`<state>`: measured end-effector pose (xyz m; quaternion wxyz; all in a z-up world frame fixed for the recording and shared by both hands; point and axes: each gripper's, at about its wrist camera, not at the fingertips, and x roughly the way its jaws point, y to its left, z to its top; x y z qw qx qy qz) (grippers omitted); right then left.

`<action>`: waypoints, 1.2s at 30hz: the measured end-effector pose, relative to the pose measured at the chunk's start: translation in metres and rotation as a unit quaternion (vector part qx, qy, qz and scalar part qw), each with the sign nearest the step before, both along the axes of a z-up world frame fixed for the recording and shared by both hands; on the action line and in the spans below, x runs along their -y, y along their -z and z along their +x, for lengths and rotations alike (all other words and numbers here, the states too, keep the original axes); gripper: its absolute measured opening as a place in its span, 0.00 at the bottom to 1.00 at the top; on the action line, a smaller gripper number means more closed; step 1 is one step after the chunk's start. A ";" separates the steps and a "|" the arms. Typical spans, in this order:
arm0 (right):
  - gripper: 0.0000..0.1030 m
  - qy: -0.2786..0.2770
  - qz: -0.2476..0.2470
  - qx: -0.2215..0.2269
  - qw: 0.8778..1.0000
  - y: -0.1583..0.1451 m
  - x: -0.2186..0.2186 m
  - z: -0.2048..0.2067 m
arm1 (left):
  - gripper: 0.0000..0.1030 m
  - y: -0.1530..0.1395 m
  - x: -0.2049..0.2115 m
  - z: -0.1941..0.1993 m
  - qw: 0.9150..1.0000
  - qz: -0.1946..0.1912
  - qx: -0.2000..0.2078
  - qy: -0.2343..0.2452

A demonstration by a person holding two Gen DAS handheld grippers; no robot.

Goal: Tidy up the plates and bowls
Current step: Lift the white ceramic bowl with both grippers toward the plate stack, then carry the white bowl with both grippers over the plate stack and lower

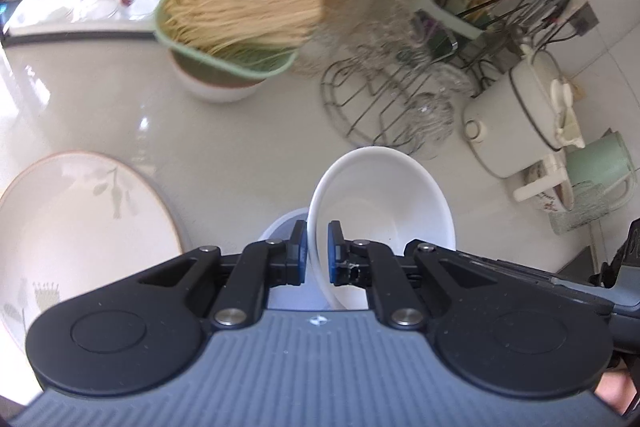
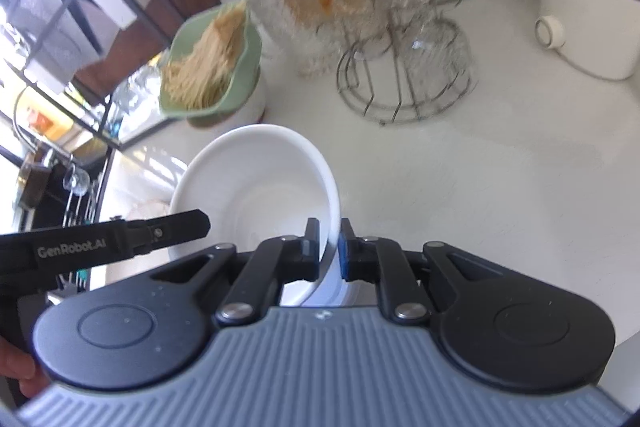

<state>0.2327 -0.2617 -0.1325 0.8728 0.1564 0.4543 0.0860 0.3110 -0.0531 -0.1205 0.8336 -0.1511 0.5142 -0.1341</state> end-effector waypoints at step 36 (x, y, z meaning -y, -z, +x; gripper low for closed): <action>0.40 -0.078 0.002 -0.004 0.997 0.028 0.016 0.035 | 0.43 0.043 -0.031 -0.008 0.995 -0.031 -0.068 -0.070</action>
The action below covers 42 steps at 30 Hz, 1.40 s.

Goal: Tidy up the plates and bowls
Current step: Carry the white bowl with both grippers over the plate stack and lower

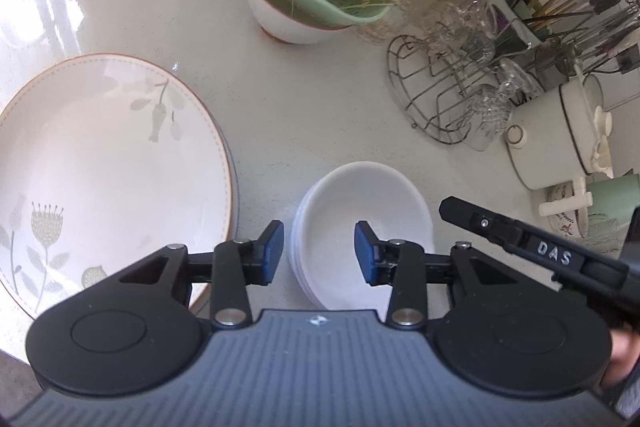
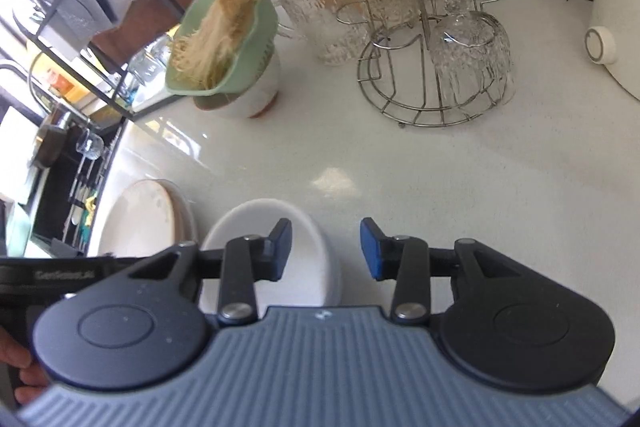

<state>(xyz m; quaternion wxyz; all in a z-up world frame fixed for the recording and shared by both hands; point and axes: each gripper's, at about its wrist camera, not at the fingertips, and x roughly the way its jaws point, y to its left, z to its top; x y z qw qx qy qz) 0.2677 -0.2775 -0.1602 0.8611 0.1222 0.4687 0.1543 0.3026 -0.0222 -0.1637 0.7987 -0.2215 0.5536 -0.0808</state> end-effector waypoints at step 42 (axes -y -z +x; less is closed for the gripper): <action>0.22 0.059 0.054 -0.087 0.993 0.056 -0.002 -0.023 | 0.39 0.046 0.047 0.013 0.997 0.048 -0.015 0.062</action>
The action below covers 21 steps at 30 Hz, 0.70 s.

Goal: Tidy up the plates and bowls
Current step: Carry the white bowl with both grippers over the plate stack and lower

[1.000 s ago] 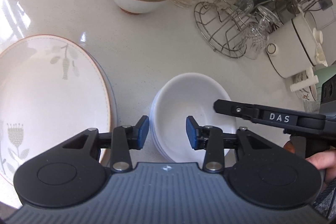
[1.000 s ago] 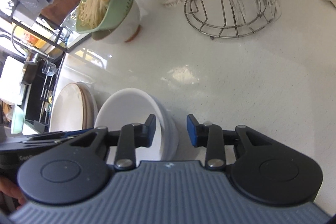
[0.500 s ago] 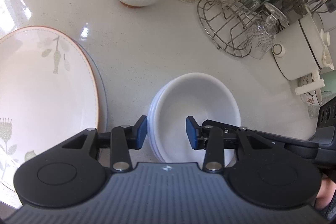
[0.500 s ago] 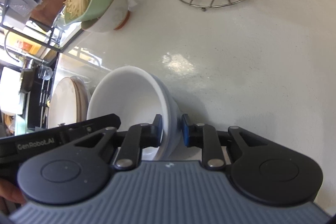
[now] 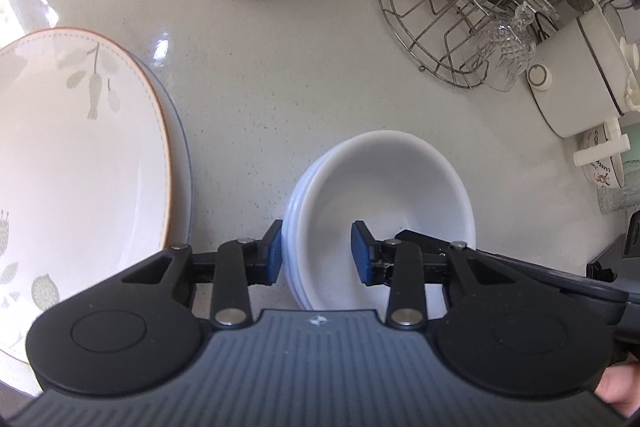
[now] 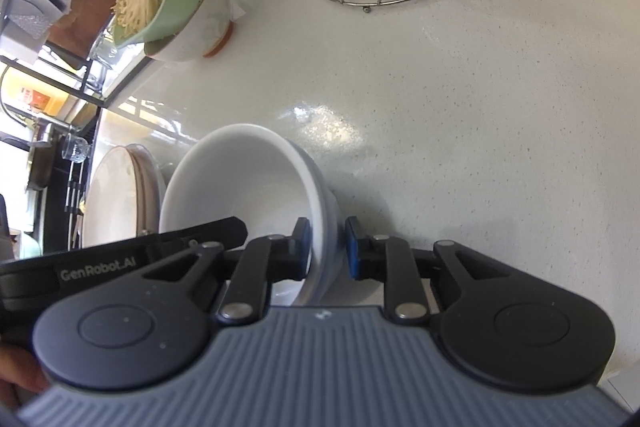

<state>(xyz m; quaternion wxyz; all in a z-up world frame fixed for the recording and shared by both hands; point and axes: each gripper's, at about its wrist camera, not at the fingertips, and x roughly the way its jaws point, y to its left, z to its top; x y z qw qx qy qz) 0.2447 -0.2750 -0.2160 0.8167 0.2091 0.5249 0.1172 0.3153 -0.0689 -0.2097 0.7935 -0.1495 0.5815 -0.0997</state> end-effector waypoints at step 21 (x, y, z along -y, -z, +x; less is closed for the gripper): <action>0.22 0.075 -0.007 0.025 0.997 -0.035 -0.008 -0.042 | 0.39 -0.040 -0.011 -0.012 0.998 -0.028 0.005 0.061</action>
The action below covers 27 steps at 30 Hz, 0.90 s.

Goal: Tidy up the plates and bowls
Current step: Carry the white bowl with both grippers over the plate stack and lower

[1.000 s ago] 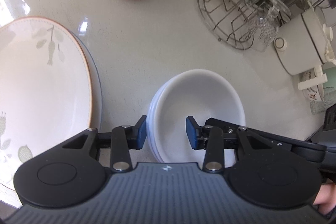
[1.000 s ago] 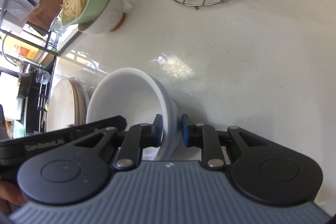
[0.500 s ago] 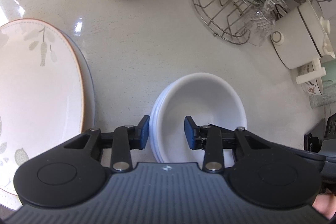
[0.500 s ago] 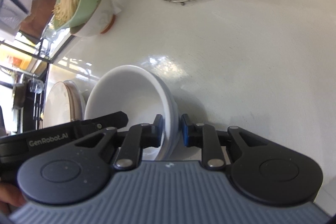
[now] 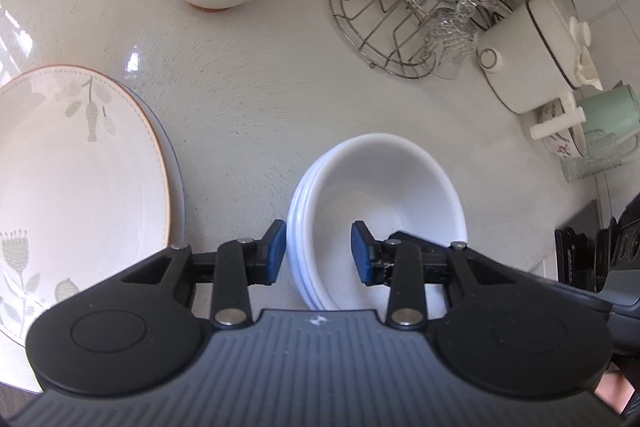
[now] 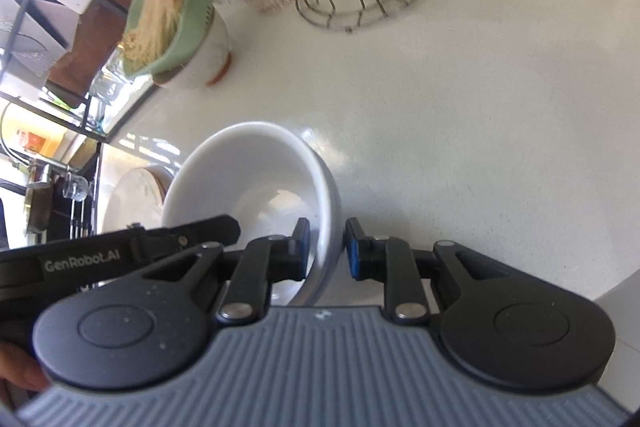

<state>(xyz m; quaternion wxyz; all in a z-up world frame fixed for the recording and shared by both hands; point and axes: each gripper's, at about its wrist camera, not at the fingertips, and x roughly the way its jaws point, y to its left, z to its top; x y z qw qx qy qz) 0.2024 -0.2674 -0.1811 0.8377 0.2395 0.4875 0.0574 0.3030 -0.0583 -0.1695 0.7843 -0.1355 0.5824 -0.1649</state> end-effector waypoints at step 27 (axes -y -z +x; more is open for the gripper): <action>0.22 -0.043 -0.022 0.041 0.998 -0.049 -0.107 0.010 | 0.39 -0.048 -0.125 -0.011 0.998 -0.025 0.043 -0.029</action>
